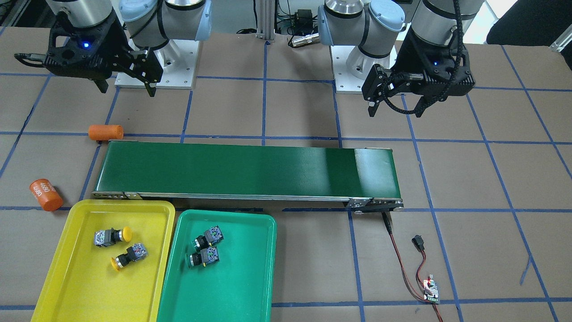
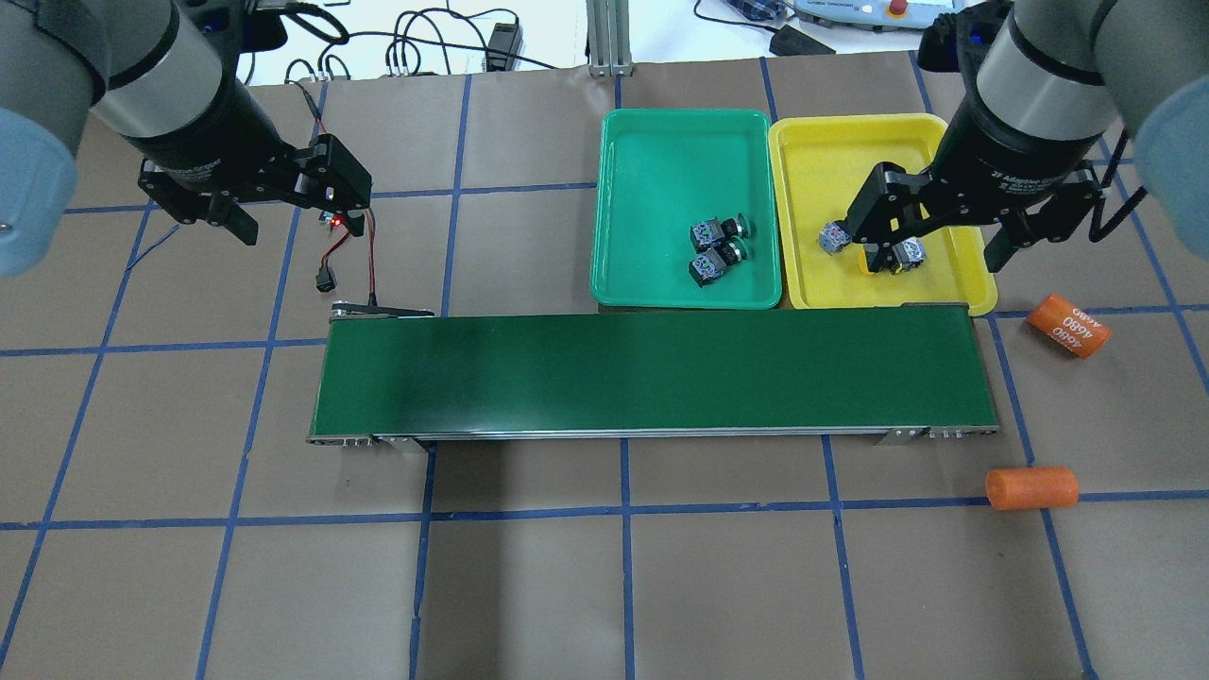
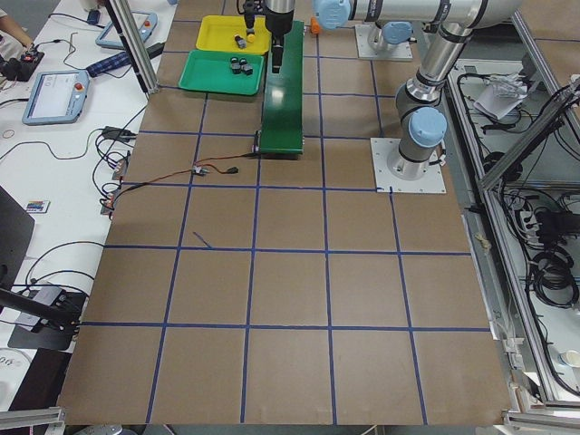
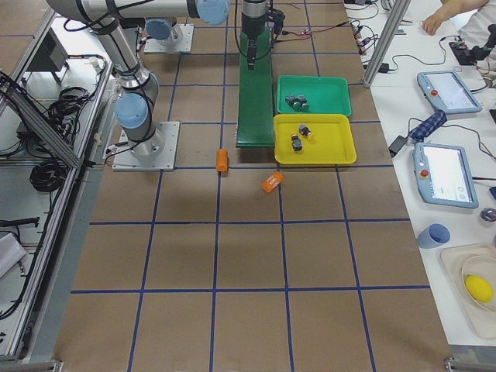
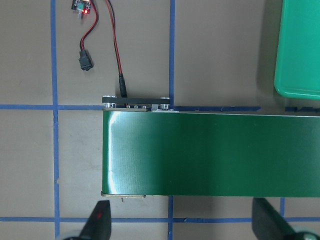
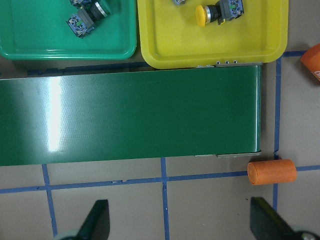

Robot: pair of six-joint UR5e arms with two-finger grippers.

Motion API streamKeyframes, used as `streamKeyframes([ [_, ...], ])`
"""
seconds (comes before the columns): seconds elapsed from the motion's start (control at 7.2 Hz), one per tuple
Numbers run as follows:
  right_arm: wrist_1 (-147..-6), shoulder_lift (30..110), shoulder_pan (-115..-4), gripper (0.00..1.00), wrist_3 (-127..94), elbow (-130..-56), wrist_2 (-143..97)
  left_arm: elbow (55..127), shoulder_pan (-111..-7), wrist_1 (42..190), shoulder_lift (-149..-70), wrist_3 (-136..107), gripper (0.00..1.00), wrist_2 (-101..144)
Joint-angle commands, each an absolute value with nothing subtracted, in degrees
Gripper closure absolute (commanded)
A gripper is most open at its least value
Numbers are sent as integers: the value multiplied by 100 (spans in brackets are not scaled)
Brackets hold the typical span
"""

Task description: Sort buttons by color to trays

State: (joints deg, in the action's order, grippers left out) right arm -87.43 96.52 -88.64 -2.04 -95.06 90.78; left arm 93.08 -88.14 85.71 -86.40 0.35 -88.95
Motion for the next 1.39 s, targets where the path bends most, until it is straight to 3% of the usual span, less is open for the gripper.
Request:
streamKeyframes([
  [0.0, -8745, 9624, -8825, 0, -220, -9492, 9157, 9308, -8815, 8569, -8640, 35, 0, -8895],
  [1.25, -8235, 9782, -8868, 0, 315, -9519, 9123, 9308, -8815, 8569, -8631, 35, 0, -8895],
])
